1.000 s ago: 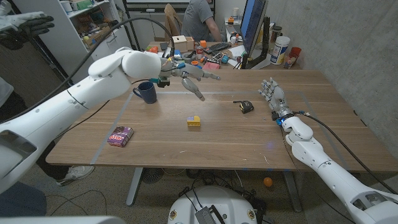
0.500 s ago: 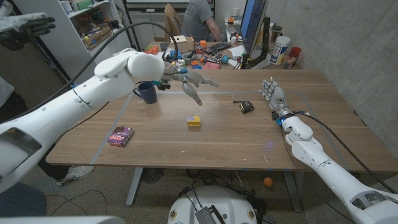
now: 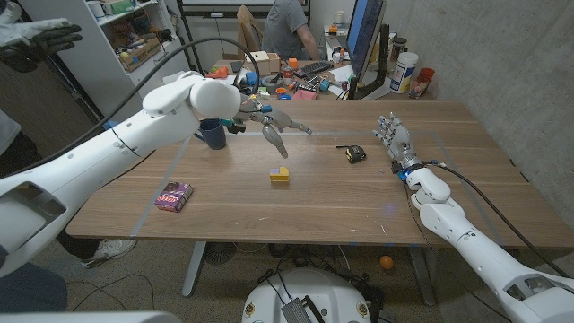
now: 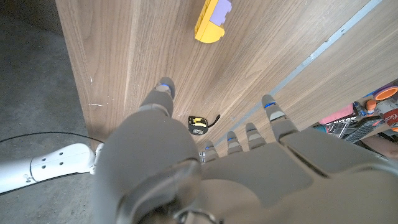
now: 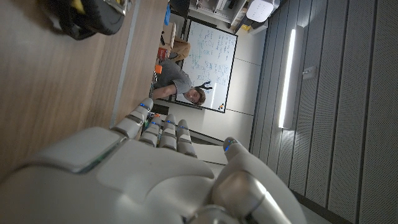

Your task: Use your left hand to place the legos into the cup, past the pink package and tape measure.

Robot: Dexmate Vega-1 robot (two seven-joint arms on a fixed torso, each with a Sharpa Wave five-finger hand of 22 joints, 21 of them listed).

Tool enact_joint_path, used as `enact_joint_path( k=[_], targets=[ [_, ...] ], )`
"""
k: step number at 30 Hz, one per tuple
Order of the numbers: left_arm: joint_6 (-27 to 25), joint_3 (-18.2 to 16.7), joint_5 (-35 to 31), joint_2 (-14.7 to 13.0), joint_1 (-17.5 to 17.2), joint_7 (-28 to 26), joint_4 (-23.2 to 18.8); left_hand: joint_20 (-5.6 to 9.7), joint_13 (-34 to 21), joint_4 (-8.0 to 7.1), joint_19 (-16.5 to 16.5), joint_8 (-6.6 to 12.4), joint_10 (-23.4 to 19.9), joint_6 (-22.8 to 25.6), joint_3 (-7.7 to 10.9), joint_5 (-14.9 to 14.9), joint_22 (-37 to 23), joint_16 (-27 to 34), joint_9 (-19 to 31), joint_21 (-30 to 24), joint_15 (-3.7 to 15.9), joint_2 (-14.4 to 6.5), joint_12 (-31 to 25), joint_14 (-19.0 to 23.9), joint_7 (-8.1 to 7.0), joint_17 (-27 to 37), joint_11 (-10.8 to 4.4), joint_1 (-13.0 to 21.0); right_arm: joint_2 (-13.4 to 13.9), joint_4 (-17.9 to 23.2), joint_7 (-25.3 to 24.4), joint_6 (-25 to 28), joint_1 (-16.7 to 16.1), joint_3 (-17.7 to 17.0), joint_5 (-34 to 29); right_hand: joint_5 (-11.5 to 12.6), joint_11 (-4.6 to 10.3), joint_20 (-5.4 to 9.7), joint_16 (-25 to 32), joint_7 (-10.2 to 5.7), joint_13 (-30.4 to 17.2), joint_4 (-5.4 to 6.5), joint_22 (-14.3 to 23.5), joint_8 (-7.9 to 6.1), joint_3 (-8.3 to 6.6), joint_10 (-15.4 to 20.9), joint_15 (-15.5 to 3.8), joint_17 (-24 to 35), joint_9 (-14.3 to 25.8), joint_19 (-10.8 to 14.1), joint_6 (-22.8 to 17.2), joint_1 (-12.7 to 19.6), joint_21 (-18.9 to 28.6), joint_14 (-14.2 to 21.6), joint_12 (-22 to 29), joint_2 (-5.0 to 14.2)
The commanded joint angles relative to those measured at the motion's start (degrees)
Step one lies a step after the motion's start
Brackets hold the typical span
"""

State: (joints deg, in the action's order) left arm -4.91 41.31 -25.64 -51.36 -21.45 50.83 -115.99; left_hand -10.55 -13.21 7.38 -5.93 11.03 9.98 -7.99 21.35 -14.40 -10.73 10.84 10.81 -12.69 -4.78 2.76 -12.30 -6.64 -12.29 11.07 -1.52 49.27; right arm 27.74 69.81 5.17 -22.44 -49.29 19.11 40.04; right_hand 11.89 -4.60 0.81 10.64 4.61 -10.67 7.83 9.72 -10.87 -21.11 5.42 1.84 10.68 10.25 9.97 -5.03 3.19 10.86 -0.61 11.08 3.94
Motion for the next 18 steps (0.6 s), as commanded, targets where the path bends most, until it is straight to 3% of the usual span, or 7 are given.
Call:
enact_joint_path(
  k=[1,9,18],
  targets=[
    [0.4,2.1,-3.9,1.2,0.7,1.4,1.5,0.04,-0.2,0.54,0.1,0.38,1.5,0.2,0.15,0.3,-0.1,0.2,0.1,0.2,0.1,-0.7,-0.2,-0.5,-0.32,0.3,-0.23,0.9,-0.6,-1.4,0.3,0.1,1.0,0.3,-0.2,0.2,-0.12,-0.59,0.4,0.2,-0.1,0.05,0.3,-0.17,0.18,0.6,0.52,0.0,0.2,0.2,-0.4,-0.6,0.5,0.3,0.2,0.18],
    [2.7,4.2,-10.3,2.4,1.0,1.1,1.8,0.28,-0.4,0.72,1.8,-0.04,3.6,-1.3,-0.01,1.0,-0.1,-0.2,0.1,0.9,0.12,-1.6,0.2,-2.4,-0.32,0.2,-0.01,2.1,-1.1,-2.9,0.7,-0.2,1.7,0.4,-0.1,0.3,-0.11,-0.56,0.4,0.15,-0.1,0.05,0.3,-0.15,0.25,0.6,0.53,0.0,0.2,0.2,-0.4,-0.7,0.5,0.3,0.2,0.16],
    [7.1,4.5,-8.1,4.9,1.7,1.6,6.1,0.44,-0.5,0.74,2.1,0.03,3.5,-1.6,-0.54,1.1,-0.1,-0.1,0.2,1.0,0.58,-1.4,-0.2,-2.6,-0.31,0.2,-0.14,2.4,-1.2,-3.4,0.4,-0.4,1.7,0.2,-0.1,0.3,-0.08,-0.55,0.4,0.13,-0.1,0.05,0.3,-0.11,0.35,0.6,0.59,0.0,0.2,0.2,-0.3,-0.8,0.5,0.3,0.2,0.13]
  ],
)
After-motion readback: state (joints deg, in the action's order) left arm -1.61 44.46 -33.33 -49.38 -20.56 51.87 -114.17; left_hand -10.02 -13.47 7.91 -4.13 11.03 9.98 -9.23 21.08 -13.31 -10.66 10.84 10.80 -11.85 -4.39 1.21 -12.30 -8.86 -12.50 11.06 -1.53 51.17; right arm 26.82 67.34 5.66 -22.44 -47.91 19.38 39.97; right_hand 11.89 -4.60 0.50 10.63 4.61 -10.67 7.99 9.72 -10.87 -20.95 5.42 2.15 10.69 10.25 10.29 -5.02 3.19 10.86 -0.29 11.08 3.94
